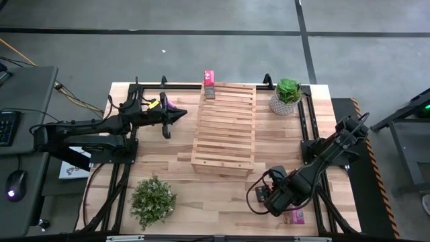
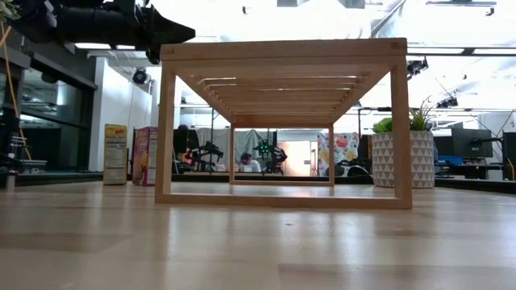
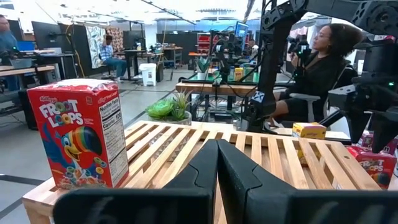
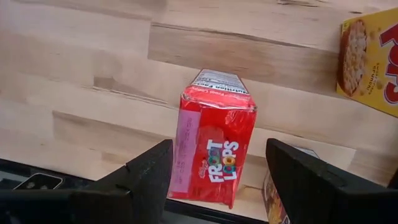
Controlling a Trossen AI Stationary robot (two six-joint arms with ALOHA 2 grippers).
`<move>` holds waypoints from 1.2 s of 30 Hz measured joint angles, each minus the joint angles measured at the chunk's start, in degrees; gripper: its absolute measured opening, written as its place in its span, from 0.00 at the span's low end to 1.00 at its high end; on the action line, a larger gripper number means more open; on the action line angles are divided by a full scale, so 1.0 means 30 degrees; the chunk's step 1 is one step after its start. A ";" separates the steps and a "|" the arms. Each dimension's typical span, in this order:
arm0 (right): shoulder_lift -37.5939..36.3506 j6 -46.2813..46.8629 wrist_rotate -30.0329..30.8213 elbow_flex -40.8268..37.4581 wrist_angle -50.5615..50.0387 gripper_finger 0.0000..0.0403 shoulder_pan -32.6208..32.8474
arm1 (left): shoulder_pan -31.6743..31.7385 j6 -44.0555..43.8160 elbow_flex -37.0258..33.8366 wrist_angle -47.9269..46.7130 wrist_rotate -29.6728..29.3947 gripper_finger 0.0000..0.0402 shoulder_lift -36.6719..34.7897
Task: Stack cereal on shelf
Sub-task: Put the red cereal box on the shelf aligned with the red cereal box
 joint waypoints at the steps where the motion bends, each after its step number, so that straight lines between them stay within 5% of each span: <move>1: 0.0000 0.0064 0.0105 0.0000 0.0012 0.62 0.0005 | 0.0000 0.0000 0.0000 0.0000 0.0000 0.01 0.0000; 9: 0.0138 0.0155 0.0712 0.0000 0.0067 0.62 -0.0002 | 0.0000 0.0005 0.0000 0.0000 -0.0007 0.01 0.0000; 17: 0.1376 -0.0203 -0.0802 0.0000 0.0036 0.62 -0.0019 | 0.0000 0.0007 0.0000 0.0006 -0.0009 0.01 0.0000; 36: 0.1750 -0.1412 0.0776 0.0000 0.0231 0.62 -0.0038 | 0.0000 0.0007 0.0000 0.0131 -0.0015 0.01 0.0000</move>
